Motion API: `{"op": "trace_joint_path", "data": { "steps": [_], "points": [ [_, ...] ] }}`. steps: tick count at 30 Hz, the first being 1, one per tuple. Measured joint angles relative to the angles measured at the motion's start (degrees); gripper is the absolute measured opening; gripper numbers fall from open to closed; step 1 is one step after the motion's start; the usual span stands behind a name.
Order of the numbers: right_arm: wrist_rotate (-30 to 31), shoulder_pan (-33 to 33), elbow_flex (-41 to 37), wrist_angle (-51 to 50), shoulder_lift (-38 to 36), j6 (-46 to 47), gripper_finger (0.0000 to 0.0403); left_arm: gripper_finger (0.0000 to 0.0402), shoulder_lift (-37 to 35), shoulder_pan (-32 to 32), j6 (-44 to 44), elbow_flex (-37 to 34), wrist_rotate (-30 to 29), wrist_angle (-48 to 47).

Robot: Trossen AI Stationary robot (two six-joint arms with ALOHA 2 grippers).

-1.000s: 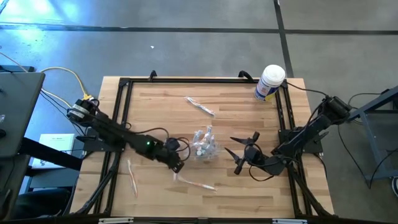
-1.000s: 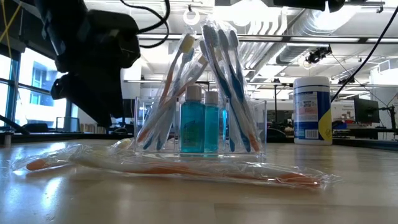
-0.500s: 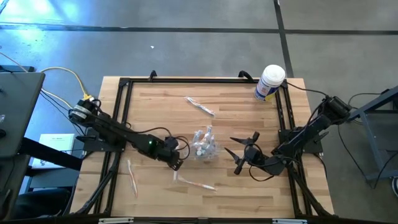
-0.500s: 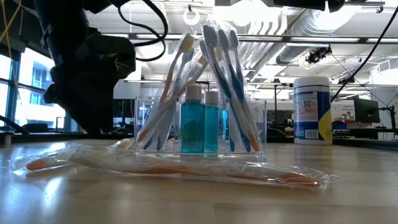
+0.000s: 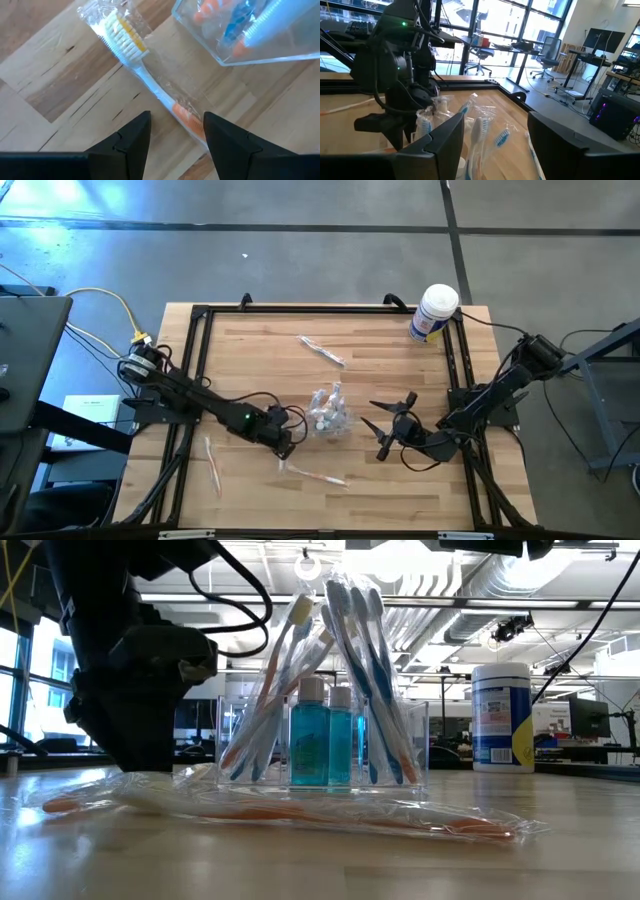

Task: Pick & Place toothbrushing station
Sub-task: Put the orange toothbrush into the transparent organizer

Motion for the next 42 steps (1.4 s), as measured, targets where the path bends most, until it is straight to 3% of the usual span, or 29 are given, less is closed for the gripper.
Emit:
{"op": "trace_joint_path", "data": {
  "steps": [6,16,27,32,35,38,42],
  "points": [
    [0.0,0.0,0.0,0.02,0.0,-0.09,0.021,0.0163,0.29,0.35,-0.02,0.02,0.62,-1.97],
    [0.01,0.0,0.0,-0.02,0.0,-0.11,0.021,0.0015,0.38,-0.8,5.08,-0.13,0.0,-5.1],
    [0.24,0.0,0.0,-0.71,0.0,-0.11,0.021,0.0007,-4.76,-5.49,-2.99,-0.52,-1.05,-15.12],
    [0.24,0.0,0.0,-0.79,0.0,-0.11,0.021,0.0006,-12.01,-8.03,-6.35,-0.35,-8.09,-18.92],
    [0.26,-0.02,0.0,-0.8,0.0,-0.12,0.021,0.0006,-16.84,-11.09,-4.52,-0.33,-16.61,-16.62],
    [0.26,-0.02,0.0,-0.83,0.0,-0.11,0.021,0.0006,-20.26,-14.55,1.14,-0.28,-25.74,-10.76],
    [0.24,-0.17,0.0,-0.83,0.02,-0.11,0.021,0.0006,-21.64,-17.66,14.06,-0.26,-32.37,2.54]
  ]
}}
